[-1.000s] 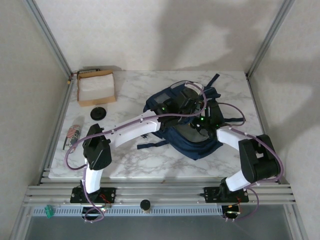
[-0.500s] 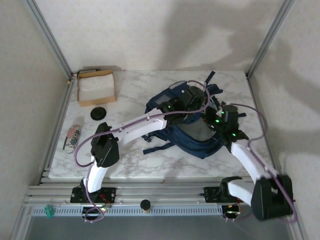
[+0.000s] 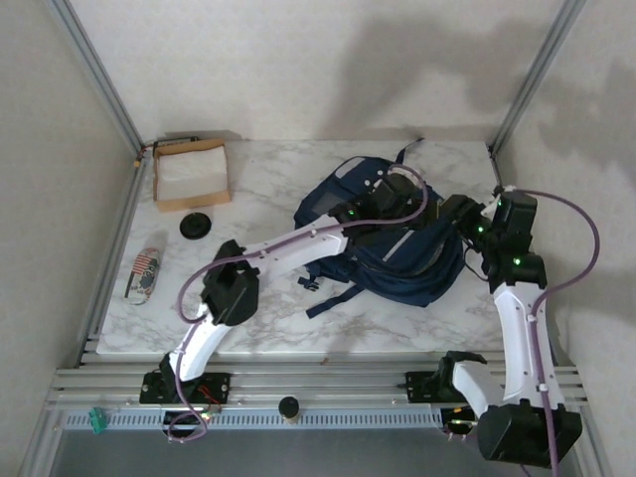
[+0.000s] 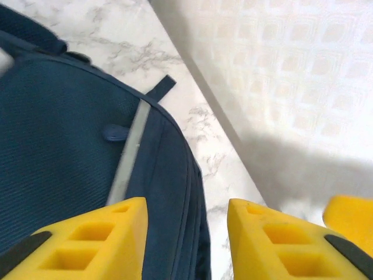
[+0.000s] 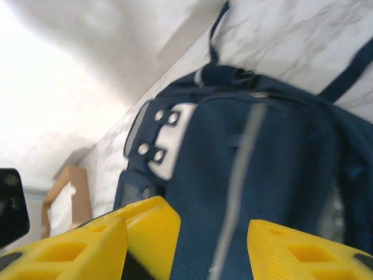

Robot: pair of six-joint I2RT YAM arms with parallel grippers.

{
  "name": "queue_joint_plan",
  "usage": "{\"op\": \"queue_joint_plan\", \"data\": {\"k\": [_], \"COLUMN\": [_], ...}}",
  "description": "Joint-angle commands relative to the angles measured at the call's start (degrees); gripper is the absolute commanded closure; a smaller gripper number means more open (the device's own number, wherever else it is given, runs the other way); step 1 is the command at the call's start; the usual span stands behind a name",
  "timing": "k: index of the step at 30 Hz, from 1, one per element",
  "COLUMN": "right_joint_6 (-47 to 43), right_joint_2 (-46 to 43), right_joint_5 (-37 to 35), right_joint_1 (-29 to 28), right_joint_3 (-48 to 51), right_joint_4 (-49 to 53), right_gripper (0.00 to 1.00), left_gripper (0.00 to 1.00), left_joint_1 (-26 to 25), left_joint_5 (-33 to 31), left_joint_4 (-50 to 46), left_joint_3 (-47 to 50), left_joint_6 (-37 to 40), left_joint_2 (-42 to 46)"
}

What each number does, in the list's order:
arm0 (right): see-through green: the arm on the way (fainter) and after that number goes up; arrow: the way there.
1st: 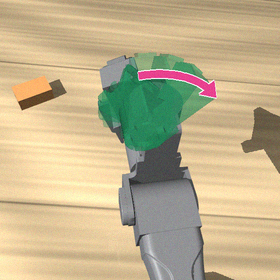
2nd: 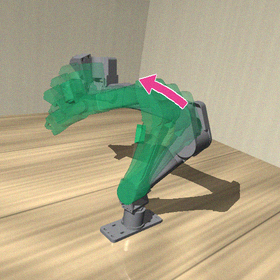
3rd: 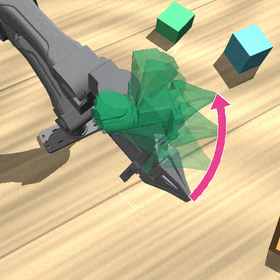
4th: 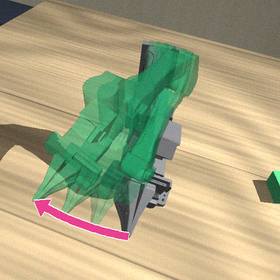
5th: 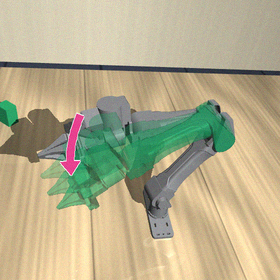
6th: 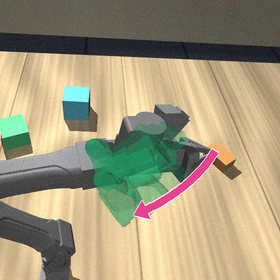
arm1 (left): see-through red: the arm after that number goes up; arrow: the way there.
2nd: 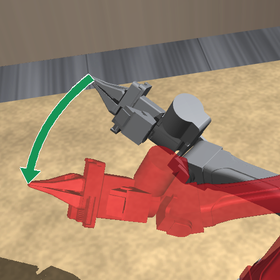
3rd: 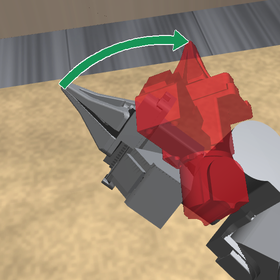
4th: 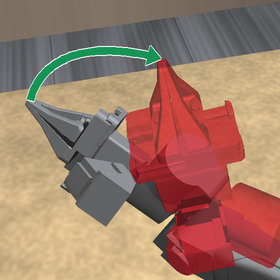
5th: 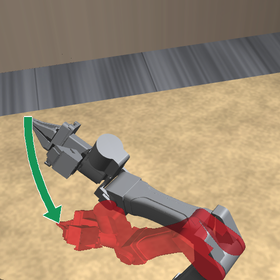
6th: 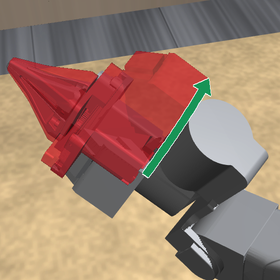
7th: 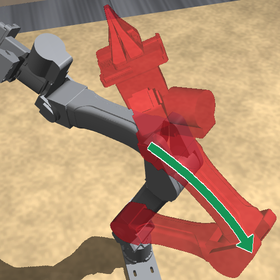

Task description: Pack the student bag

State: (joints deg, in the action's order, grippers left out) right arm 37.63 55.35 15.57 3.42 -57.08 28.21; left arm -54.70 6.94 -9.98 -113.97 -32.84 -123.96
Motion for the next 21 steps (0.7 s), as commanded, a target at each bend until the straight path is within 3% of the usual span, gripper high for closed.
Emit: {"op": "queue_joint_plan", "data": {"k": [1, 8, 12, 15, 21], "right_joint_6": [-3.3, 6.3, 11.9, 13.8, 14.2], "right_joint_2": [2.6, 10.2, 19.2, 23.2, 28.7], "right_joint_5": [-3.8, -20.5, -23.0, -25.1, -27.5], "right_joint_1": [-7.5, -35.8, -47.4, -49.6, -47.3], "right_joint_3": [-3.4, -1.0, 0.7, 2.1, 5.1], "right_joint_4": [8.1, 11.2, 7.0, 3.2, -4.7], "right_gripper": [0.42, 0.44, 0.44, 0.44, 0.44], "left_gripper": [0.56, 0.50, 0.47, 0.47, 0.46], "left_joint_1": [3.5, 13.3, 16.3, 16.7, 16.9], "left_joint_5": [2.2, -4.4, -2.7, -2.7, -1.5], "left_joint_4": [6.3, 10.6, 15.1, 17.2, 19.2], "left_joint_3": [11.2, 40.3, 50.8, 54.9, 57.8], "left_joint_6": [0.1, -2.4, -4.9, -5.7, -6.1], "left_joint_2": [15.1, 35.5, 40.1, 40.8, 39.3]}}
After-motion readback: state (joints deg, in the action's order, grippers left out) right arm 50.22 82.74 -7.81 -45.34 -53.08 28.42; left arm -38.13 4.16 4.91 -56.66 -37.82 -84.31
